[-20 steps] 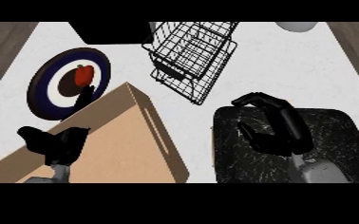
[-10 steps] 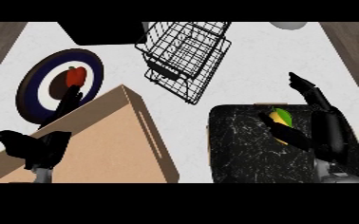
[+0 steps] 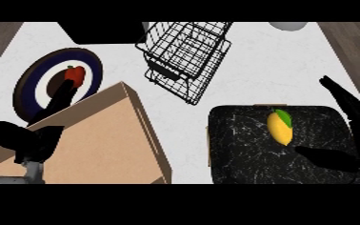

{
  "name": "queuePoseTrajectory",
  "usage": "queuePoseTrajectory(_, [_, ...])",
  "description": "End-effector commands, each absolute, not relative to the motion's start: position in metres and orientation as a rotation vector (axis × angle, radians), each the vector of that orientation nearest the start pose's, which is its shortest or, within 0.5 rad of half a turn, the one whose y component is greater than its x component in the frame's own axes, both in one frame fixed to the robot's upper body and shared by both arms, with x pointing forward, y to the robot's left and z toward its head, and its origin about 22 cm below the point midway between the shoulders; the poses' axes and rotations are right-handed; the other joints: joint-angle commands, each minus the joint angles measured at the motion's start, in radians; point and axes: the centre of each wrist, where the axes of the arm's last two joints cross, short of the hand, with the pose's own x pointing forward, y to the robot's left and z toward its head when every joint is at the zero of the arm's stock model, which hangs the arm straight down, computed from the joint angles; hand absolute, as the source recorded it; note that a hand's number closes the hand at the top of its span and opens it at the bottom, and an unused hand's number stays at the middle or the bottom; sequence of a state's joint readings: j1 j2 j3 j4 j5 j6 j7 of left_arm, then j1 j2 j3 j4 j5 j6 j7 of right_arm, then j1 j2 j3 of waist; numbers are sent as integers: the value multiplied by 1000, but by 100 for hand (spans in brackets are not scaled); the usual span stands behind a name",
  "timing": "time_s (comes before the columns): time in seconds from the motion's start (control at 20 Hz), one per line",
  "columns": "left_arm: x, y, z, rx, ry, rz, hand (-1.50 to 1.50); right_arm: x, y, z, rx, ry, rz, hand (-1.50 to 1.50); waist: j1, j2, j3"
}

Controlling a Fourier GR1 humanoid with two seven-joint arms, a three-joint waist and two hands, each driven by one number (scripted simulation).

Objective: Pick the lemon from the tray and place it in the tiered basket

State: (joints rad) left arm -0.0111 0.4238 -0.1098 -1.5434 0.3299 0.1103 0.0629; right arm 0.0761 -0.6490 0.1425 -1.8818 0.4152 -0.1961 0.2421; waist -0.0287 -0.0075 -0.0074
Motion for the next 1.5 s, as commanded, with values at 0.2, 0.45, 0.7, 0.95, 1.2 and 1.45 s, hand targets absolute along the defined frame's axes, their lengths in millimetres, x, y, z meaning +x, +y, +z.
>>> queuePoseTrajectory(0.2, [254, 283, 29, 91, -1445, -79, 0, 186, -266, 142, -842, -1084, 1094, -150, 19, 5, 2])
queuePoseTrajectory(0.45, [263, 290, 26, 69, -1427, -108, 0, 199, -221, 154, -878, -1042, 1026, -150, 36, 9, 6])
queuePoseTrajectory(0.7, [244, 283, 30, 65, -1414, -86, 0, 212, -199, 137, -901, -996, 956, -150, 38, 7, 7])
queuePoseTrajectory(0.95, [254, 284, 45, 68, -1427, -87, 0, 228, -216, 102, -928, -905, 958, -150, 34, 8, 8])
queuePoseTrajectory(1.2, [246, 314, 21, 69, -1417, -101, 0, 242, -221, 73, -948, -919, 952, -150, 33, 8, 7])
queuePoseTrajectory(1.45, [268, 271, 46, 74, -1409, -87, 0, 224, -221, 39, -1022, -922, 962, -150, 25, 7, 8])
